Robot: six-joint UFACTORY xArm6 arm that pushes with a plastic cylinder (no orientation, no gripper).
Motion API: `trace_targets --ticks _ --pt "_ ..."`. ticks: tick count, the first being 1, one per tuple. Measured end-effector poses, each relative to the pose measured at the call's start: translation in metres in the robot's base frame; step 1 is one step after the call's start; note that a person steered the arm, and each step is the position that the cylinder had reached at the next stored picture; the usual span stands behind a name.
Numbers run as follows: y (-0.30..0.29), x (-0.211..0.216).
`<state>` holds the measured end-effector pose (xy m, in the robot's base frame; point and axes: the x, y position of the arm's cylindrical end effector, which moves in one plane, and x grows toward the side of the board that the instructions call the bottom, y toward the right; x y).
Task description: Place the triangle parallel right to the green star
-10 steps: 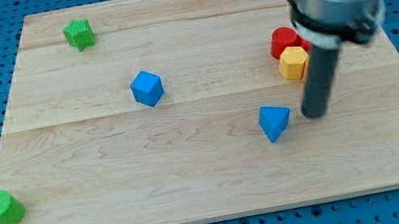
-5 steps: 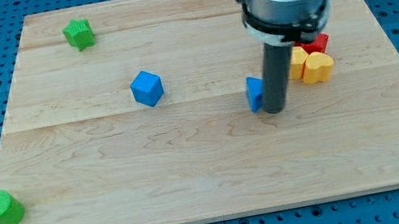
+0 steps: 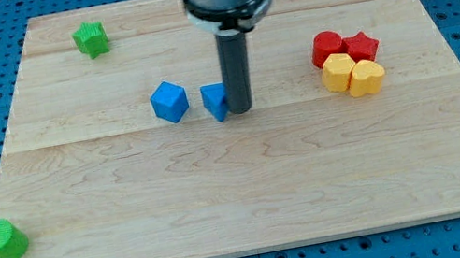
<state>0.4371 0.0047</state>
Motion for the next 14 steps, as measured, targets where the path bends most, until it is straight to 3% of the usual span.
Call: trace_targets --ticks 8,10,11,13,14 --pt "-0.066 -0.007" --pt "-0.154 -0.01" --pt "-0.111 0.031" --pt "-0.08 -0.021" --pt "-0.08 -0.075"
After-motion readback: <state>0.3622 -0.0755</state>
